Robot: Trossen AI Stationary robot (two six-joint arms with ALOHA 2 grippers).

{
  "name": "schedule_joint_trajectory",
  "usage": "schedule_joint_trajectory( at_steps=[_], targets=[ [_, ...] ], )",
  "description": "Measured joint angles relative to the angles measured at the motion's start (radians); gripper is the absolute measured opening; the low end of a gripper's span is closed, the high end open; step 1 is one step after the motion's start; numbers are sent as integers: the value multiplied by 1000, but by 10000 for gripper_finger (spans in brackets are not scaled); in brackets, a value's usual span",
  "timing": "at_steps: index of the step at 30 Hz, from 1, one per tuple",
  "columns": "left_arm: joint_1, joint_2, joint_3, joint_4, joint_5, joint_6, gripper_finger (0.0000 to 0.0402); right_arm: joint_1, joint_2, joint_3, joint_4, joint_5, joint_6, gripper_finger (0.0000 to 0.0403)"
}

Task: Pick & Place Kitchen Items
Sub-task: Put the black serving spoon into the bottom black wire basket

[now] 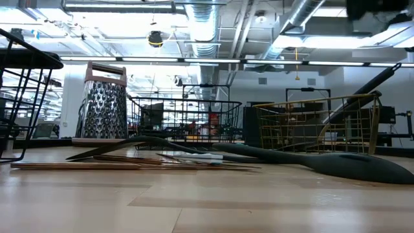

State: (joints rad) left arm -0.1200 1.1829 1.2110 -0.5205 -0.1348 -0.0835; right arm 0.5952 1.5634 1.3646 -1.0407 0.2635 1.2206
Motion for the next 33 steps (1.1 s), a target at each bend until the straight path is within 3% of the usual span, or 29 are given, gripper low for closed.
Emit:
schedule_joint_trajectory(
  at_steps=[4, 10, 21, 33],
  targets=[
    [2, 122, 0, 54, 80, 76, 250, 65, -24, 1, 1, 71, 42, 8],
    [3, 270, 0, 168, 125, 147, 250, 115, 8, 1, 1, 78, 118, 18],
    [44, 460, 0, 322, 223, 257, 250, 186, 48, 1, 40, 78, 214, 29],
    [169, 639, 0, 471, 344, 263, 250, 239, 45, 1, 59, 78, 269, 27]
  ],
)
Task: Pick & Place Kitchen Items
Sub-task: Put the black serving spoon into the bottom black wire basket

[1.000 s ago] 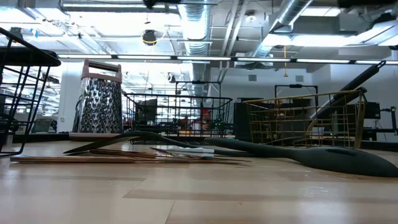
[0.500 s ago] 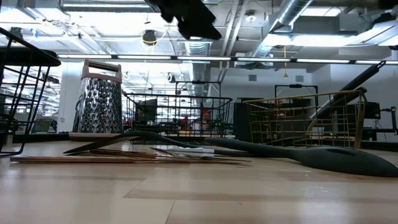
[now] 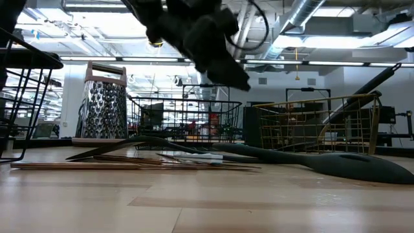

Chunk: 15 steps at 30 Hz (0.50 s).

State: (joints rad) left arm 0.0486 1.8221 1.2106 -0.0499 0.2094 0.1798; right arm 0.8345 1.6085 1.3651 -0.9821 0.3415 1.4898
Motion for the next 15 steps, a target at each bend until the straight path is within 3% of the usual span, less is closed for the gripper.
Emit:
schedule_joint_trajectory(
  at_steps=[15],
  targets=[
    [-16, 185, 0, 53, 42, 56, 250, 3, 0, 0, -2, 0, 4, 28]
  ],
)
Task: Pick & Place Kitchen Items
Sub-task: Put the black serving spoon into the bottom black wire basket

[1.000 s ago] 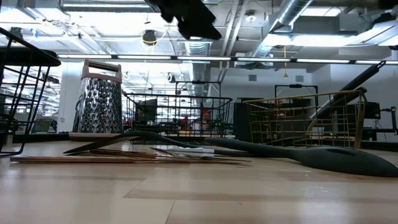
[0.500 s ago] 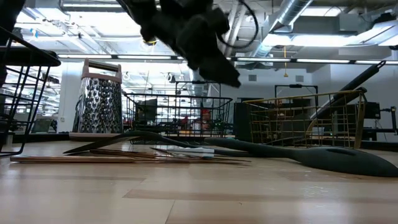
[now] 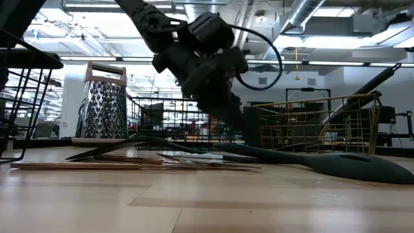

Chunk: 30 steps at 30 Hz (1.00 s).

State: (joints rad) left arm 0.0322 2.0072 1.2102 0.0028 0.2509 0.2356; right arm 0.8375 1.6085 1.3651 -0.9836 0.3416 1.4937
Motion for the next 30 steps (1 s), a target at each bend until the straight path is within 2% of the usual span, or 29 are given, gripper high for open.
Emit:
schedule_joint_trajectory(
  at_steps=[22, 26, 30],
  targets=[
    [-17, 96, 5, -30, -12, 69, 245, 0, 0, 0, 8, 0, 0, 25],
    [-30, 78, 4, -41, -60, 72, 201, 0, -1, 0, 23, 0, 0, 22],
    [-33, 73, 2, -51, -102, 73, 120, 0, -1, 0, 31, 1, 0, 22]
  ],
)
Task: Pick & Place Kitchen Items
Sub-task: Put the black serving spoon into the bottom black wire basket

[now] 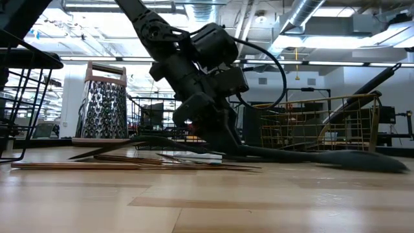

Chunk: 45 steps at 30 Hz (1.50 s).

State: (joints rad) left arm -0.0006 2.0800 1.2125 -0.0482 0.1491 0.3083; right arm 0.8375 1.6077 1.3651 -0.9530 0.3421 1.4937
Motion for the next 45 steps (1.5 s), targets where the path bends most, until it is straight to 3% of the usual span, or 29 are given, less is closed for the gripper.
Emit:
schedule_joint_trajectory(
  at_steps=[3, 11, 21, 32, 39, 45],
  targets=[
    [-3, -3, 0, -10, -2, -2, 60, 0, 0, 0, 8, 0, 0, 21],
    [-19, -49, -6, -52, -15, -36, 58, 0, 0, 0, 18, 0, 0, 21],
    [-37, -288, -5, -147, -91, -129, 58, 27, 0, 0, 31, 2, 0, 21],
    [-65, -679, -3, -568, -156, -133, 58, 137, 0, 0, 95, 60, 1, 21],
    [-203, -935, -2, -868, -89, -162, 58, 156, 0, 0, 96, 91, 4, 21],
    [-358, -1064, -2, -1032, -56, -186, 58, 147, 0, 0, 89, 117, 0, 21]
  ],
)
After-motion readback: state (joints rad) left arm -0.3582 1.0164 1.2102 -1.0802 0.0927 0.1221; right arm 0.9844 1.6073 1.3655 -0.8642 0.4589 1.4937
